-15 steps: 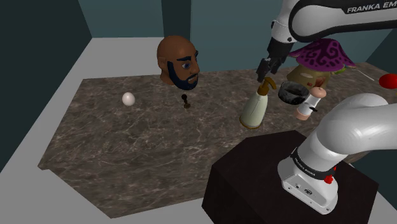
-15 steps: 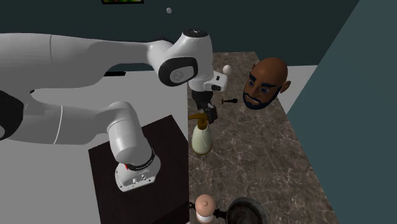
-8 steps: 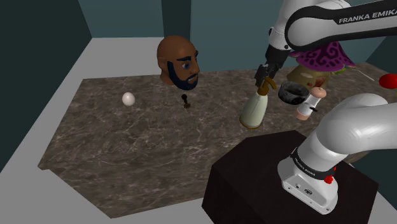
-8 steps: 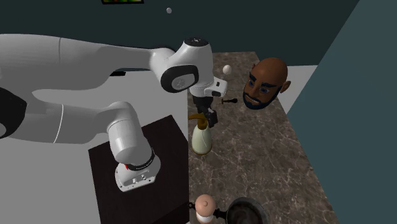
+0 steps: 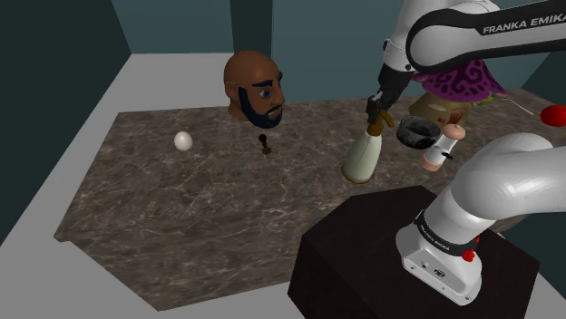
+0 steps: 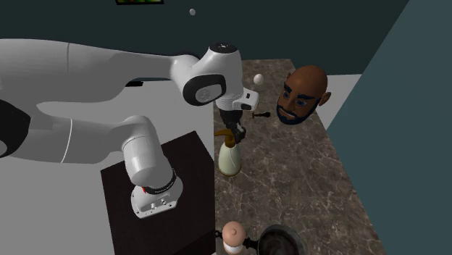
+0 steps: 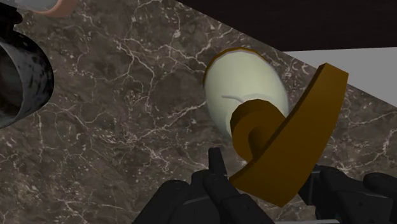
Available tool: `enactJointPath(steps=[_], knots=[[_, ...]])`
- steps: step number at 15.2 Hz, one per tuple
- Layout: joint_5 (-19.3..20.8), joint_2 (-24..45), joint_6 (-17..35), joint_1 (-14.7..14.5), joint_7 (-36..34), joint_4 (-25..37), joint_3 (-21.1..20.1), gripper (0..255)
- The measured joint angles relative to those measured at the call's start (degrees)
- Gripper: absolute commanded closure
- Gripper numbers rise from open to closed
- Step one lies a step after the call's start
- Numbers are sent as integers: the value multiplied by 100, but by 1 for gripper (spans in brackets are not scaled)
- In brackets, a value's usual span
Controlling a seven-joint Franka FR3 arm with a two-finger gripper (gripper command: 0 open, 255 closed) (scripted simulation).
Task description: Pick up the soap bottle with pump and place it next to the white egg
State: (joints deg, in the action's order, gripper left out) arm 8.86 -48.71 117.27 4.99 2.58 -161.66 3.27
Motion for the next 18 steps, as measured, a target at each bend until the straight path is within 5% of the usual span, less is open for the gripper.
enactJointPath(steps=[7, 18], knots=[[-2, -17, -41, 0, 7, 23, 0, 255], [-98, -177, -917, -47, 61, 738, -67, 255]])
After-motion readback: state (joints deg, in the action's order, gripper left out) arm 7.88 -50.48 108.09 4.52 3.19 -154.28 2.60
